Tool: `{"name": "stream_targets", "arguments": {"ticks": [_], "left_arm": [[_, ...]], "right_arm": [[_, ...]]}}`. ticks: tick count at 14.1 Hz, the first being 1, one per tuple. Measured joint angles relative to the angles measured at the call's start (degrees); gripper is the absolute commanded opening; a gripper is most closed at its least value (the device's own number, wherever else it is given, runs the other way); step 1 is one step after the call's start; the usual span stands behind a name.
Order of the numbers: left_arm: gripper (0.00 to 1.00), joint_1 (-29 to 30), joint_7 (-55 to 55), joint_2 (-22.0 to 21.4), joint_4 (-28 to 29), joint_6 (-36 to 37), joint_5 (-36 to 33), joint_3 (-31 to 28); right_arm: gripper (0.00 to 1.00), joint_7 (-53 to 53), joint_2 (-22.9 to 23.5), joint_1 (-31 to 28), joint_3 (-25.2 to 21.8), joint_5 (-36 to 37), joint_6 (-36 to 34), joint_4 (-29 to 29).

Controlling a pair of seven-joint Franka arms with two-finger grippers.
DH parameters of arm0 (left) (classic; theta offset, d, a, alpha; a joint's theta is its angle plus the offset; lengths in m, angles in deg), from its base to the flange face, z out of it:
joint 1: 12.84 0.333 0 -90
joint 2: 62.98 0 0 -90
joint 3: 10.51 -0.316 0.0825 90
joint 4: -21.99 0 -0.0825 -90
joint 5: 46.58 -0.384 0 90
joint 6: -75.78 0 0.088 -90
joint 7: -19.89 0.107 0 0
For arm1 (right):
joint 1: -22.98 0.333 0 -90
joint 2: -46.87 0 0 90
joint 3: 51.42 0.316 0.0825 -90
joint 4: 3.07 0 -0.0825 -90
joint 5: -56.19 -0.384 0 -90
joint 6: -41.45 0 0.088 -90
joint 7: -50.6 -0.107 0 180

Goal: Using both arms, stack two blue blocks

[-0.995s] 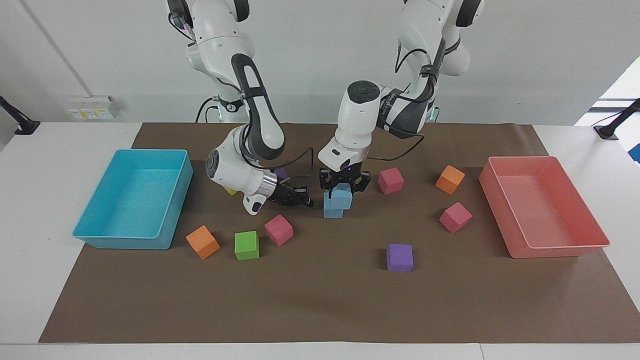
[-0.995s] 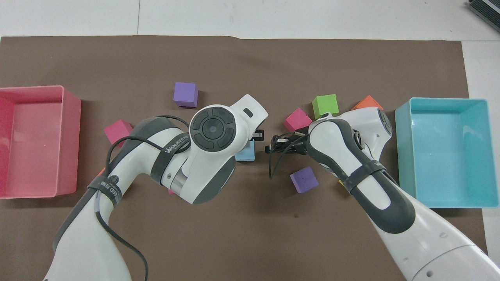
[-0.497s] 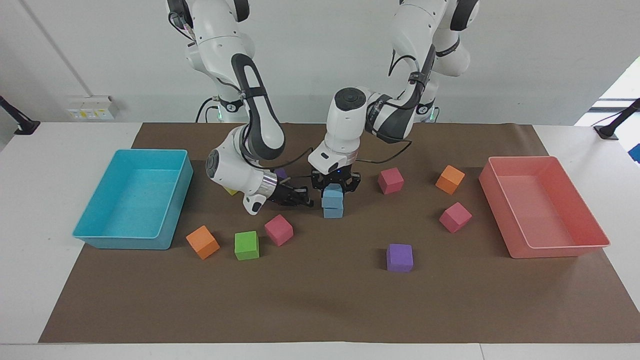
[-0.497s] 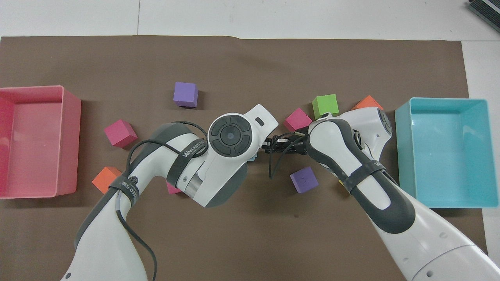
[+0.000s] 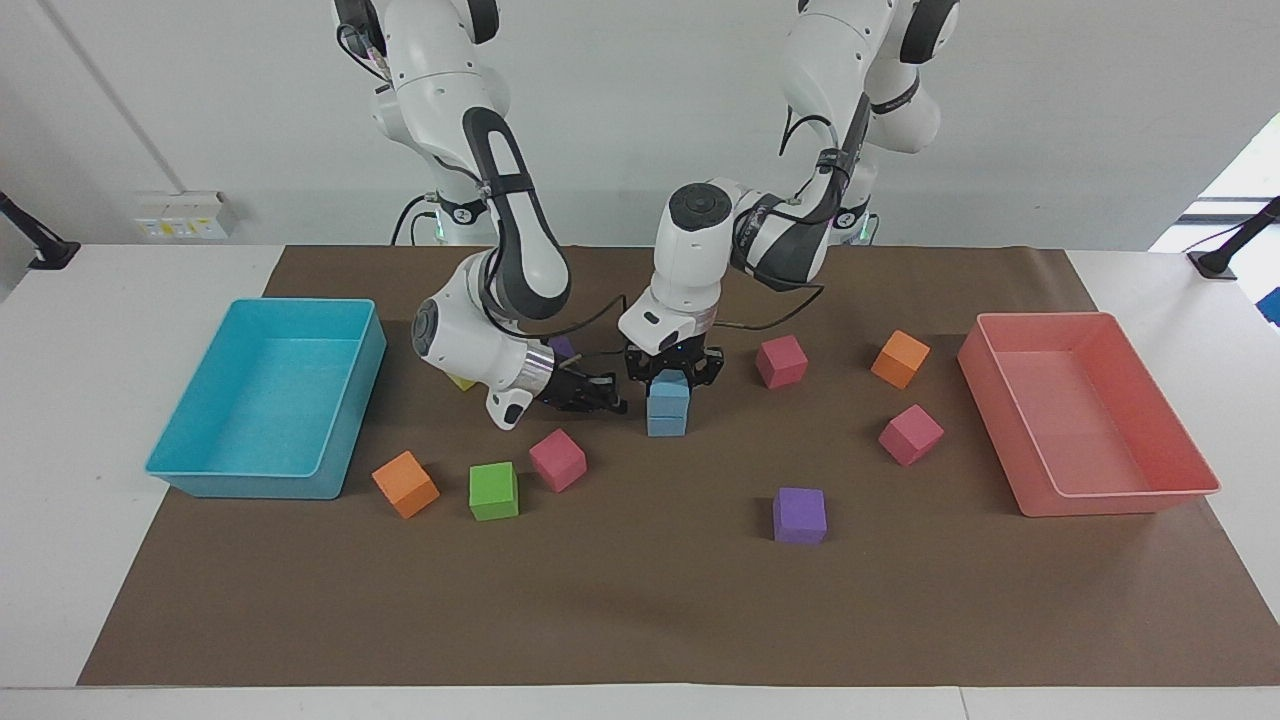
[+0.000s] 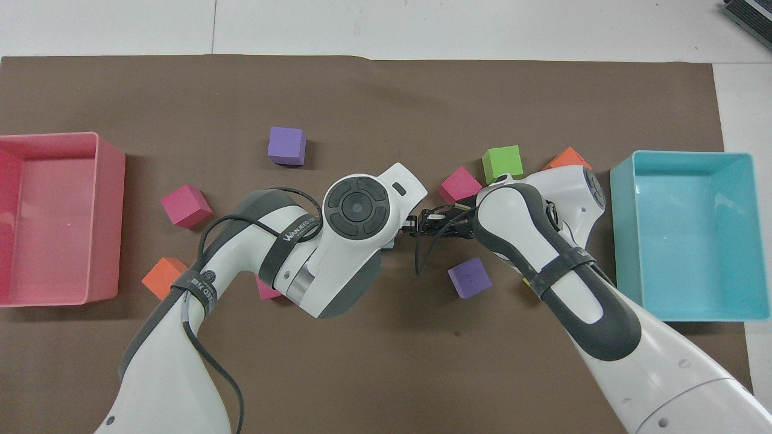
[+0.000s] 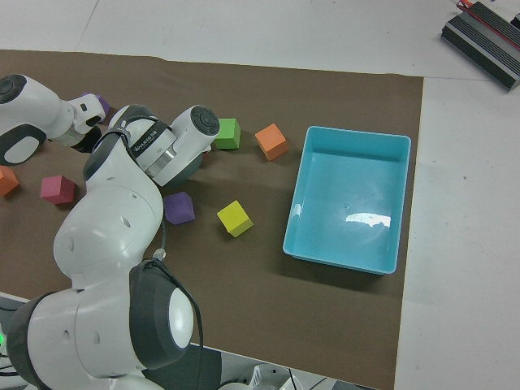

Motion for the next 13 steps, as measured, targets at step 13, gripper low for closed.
{"name": "stream_targets", "arguments": {"ticks": [13], "left_arm": [[0.05, 0.0, -0.7, 0.1, 0.0, 0.3, 0.0, 0.0]], "right_arm": [[0.0, 0.0, 0.0, 0.0, 0.0, 0.0, 0.0, 0.0]]}}
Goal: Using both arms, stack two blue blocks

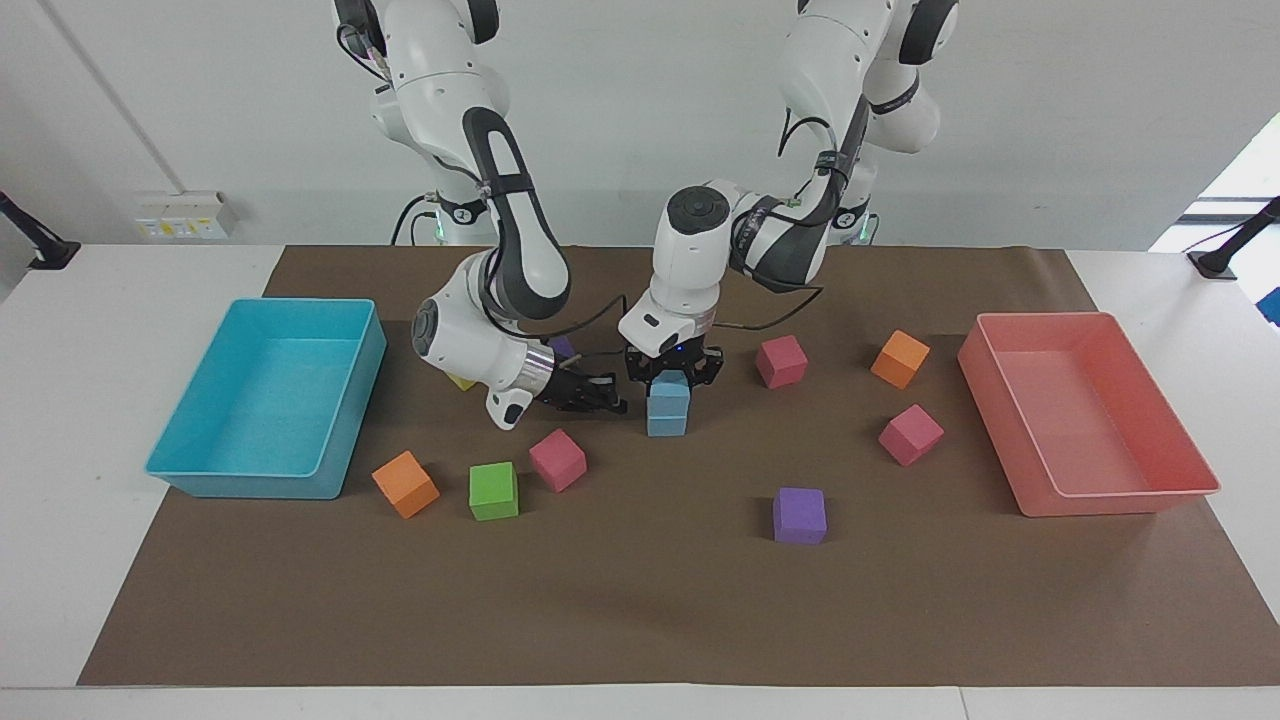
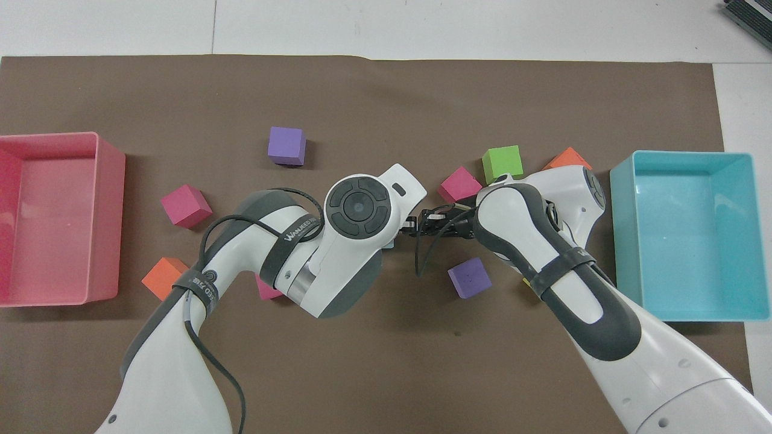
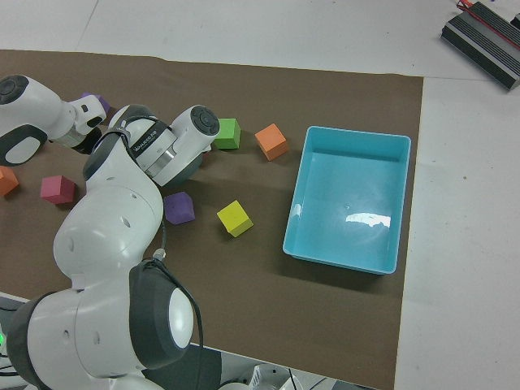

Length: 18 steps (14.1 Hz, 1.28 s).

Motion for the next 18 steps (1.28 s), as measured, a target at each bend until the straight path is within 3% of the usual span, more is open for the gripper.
{"name": "stream_targets", "arguments": {"ticks": [11, 12, 14, 15, 18], "left_arm": [[0.22, 0.0, -1.3, 0.0, 0.0, -0.1, 0.0, -0.1], [0.28, 0.0, -1.3, 0.0, 0.0, -0.1, 0.0, -0.1], [0.79, 0.0, -1.3, 0.0, 0.0, -0.1, 0.0, -0.1], [0.92, 0.0, -1.3, 0.0, 0.0, -0.1, 0.0, -0.1], [1.0, 0.0, -1.4, 0.0, 0.0, -0.1, 0.0, -0.1]], "right_arm": [[0.0, 0.0, 0.0, 0.0, 0.0, 0.0, 0.0, 0.0], [0.0, 0.0, 0.0, 0.0, 0.0, 0.0, 0.0, 0.0], [0.0, 0.0, 0.0, 0.0, 0.0, 0.0, 0.0, 0.0], [0.0, 0.0, 0.0, 0.0, 0.0, 0.0, 0.0, 0.0], [0.0, 0.0, 0.0, 0.0, 0.0, 0.0, 0.0, 0.0]]}}
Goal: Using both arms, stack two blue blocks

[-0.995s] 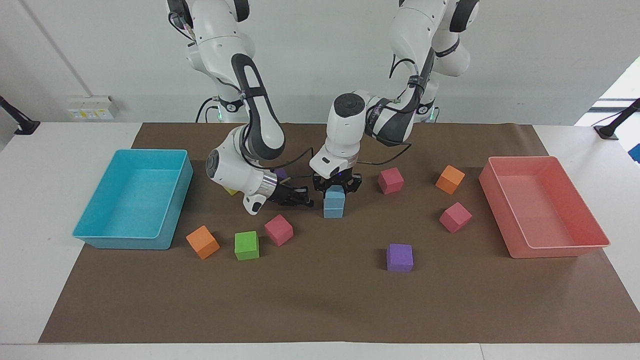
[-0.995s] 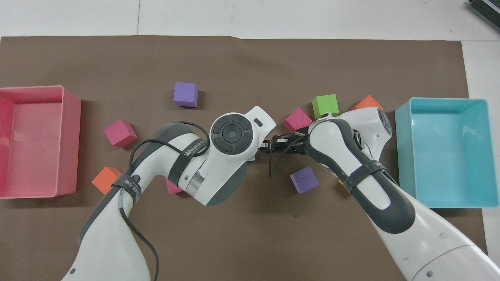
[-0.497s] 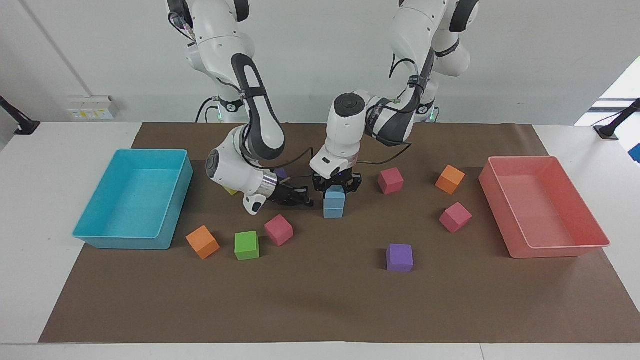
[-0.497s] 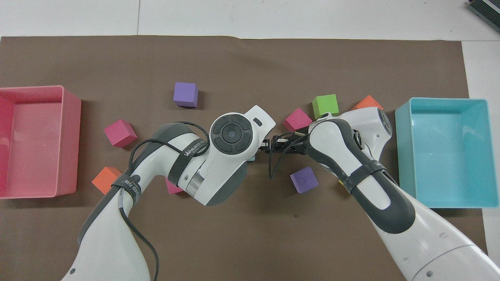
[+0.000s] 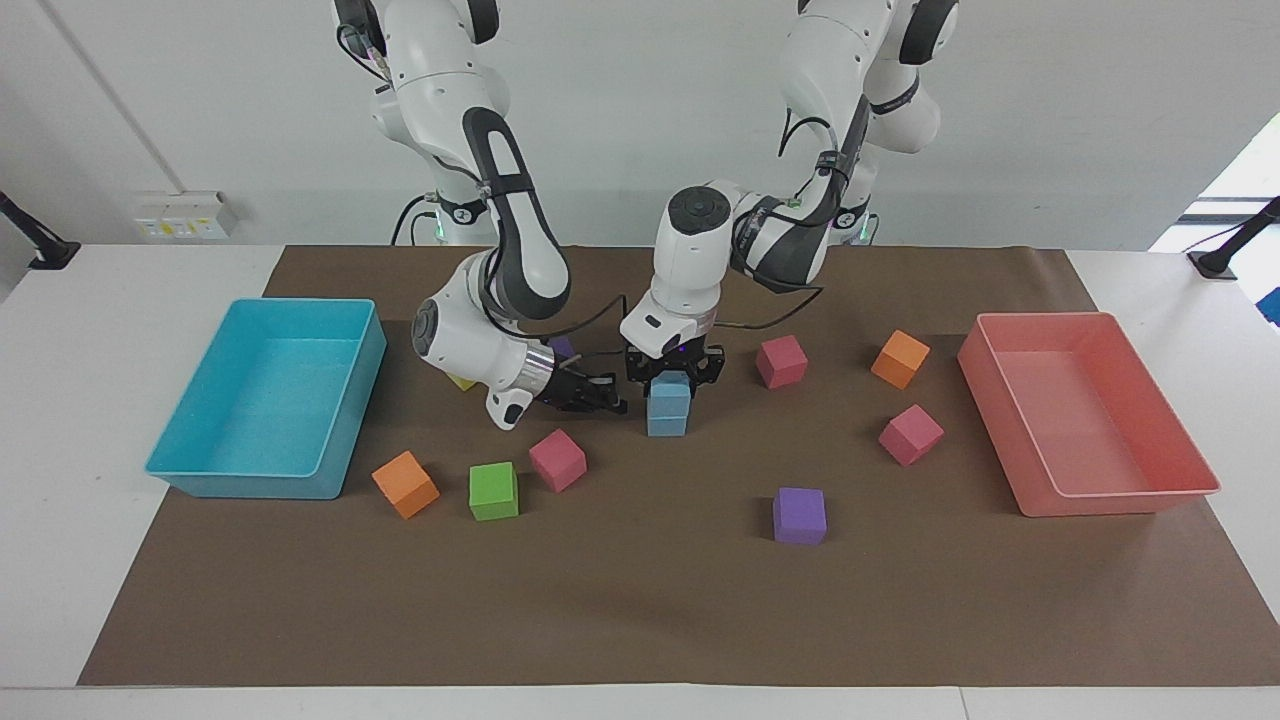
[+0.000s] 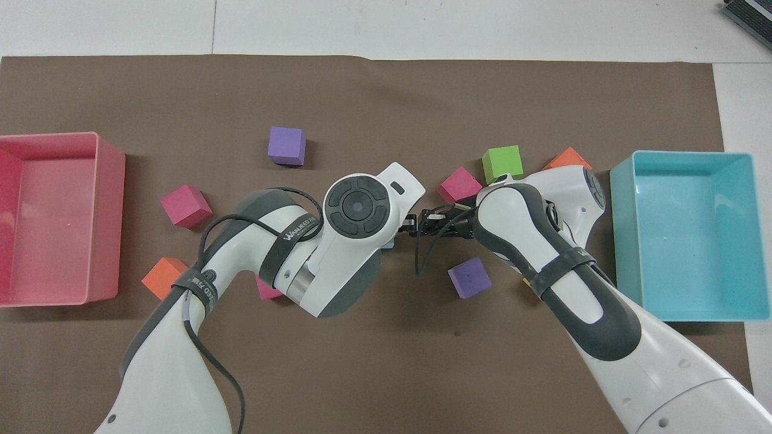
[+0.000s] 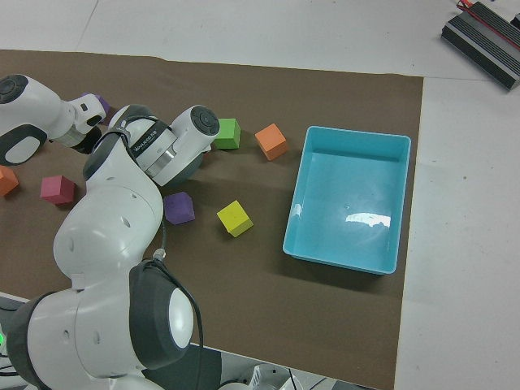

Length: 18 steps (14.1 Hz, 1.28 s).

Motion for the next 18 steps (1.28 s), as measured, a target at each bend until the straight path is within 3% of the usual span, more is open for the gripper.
{"name": "stream_targets", "arguments": {"ticks": [7, 14, 18], "left_arm": [[1.0, 0.3, 0.0, -0.7, -0.4, 0.1, 0.0, -0.5], [1.0, 3.2, 0.5, -8.5, 0.1, 9.0, 0.0, -1.2], [1.0, 8.1, 7.1, -11.9, 1.8, 10.5, 0.0, -1.3]], "right_arm": [[0.0, 0.0, 0.0, 0.0, 0.0, 0.0, 0.0, 0.0], [0.0, 0.0, 0.0, 0.0, 0.0, 0.0, 0.0, 0.0], [0.0, 0.0, 0.0, 0.0, 0.0, 0.0, 0.0, 0.0]]}}
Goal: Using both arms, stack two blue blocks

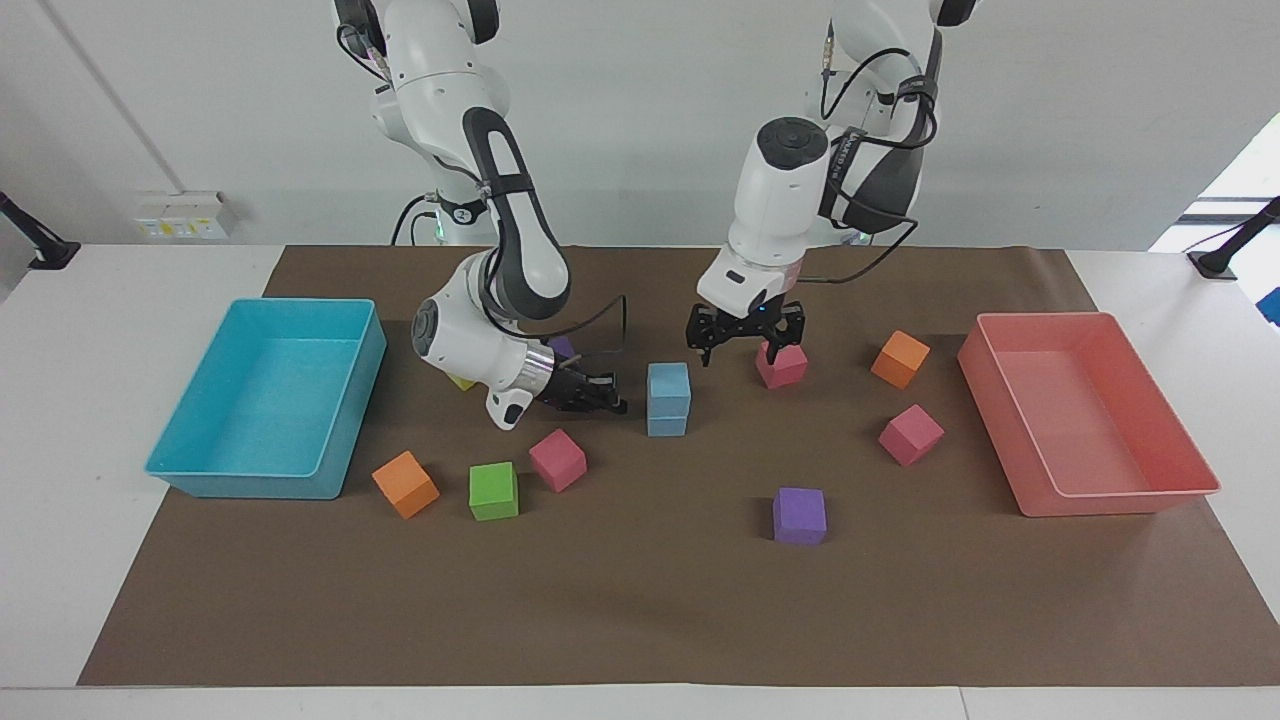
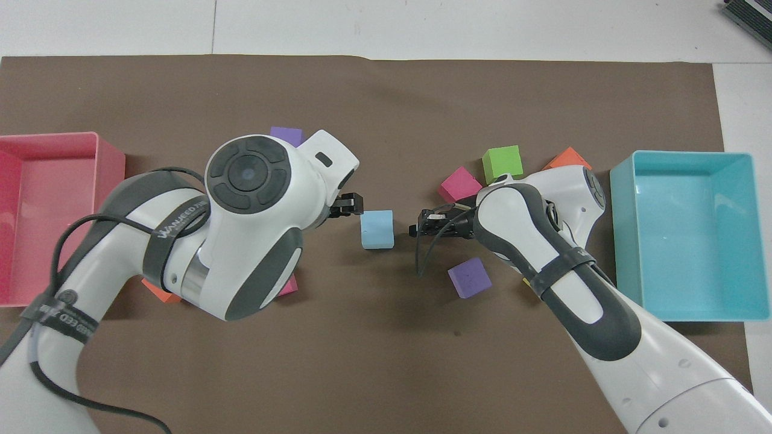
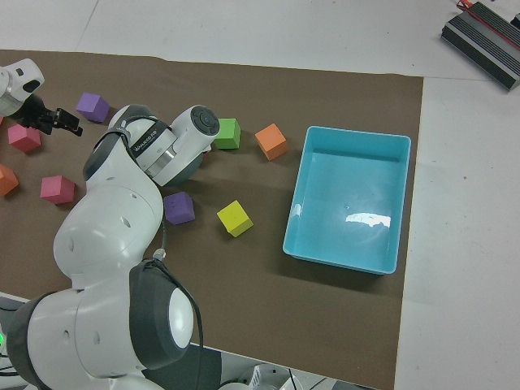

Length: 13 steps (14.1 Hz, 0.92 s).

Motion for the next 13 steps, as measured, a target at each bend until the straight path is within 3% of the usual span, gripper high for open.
{"name": "stream_targets", "arguments": {"ticks": [6, 13], "left_arm": [[1.0, 11.9, 15.1, -4.7, -0.2, 2.8, 0.0, -0.5], [1.0, 23.7, 32.3, -9.4, -9.5, 20.5, 0.0, -0.9]], "right_arm": [[0.0, 0.0, 0.0, 0.0, 0.0, 0.0, 0.0, 0.0], [0.0, 0.0, 0.0, 0.0, 0.0, 0.0, 0.0, 0.0]]}}
